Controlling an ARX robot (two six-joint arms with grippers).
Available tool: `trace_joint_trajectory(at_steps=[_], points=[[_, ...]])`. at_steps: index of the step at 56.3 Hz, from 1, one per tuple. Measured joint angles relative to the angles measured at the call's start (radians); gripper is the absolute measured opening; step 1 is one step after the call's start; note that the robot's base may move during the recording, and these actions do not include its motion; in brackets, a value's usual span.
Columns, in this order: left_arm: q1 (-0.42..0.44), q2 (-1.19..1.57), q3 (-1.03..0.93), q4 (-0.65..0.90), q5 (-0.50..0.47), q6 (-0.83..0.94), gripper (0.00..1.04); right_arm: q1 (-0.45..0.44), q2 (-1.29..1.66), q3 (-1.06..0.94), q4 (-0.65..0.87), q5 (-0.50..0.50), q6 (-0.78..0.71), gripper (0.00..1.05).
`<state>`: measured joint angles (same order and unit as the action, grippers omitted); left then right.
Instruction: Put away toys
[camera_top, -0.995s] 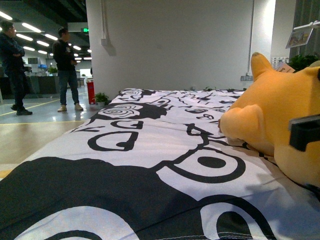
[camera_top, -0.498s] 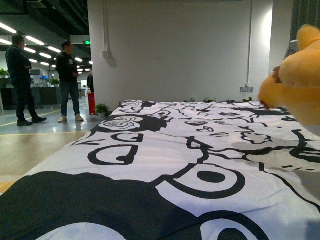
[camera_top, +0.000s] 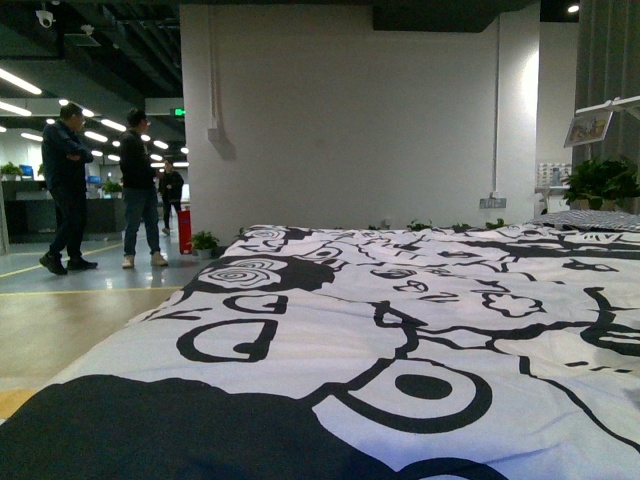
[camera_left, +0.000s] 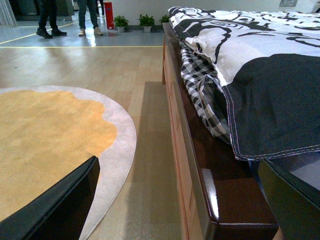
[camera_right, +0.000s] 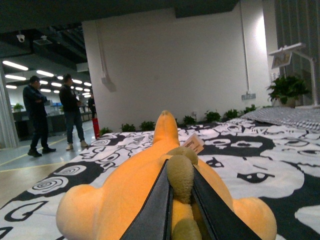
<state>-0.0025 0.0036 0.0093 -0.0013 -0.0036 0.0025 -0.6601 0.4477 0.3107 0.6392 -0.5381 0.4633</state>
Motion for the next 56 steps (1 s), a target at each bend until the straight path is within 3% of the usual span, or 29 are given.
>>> trace_joint_trajectory(at_steps=[15,56], points=[[0.000,0.000,0.000,0.000,0.000,0.000,0.98,0.085,-0.091,-0.068,-0.141,0.064,-0.049,0.07],[0.000,0.000,0.000,0.000,0.000,0.000,0.98,0.158,-0.149,-0.087,-0.277,0.142,-0.151,0.07]])
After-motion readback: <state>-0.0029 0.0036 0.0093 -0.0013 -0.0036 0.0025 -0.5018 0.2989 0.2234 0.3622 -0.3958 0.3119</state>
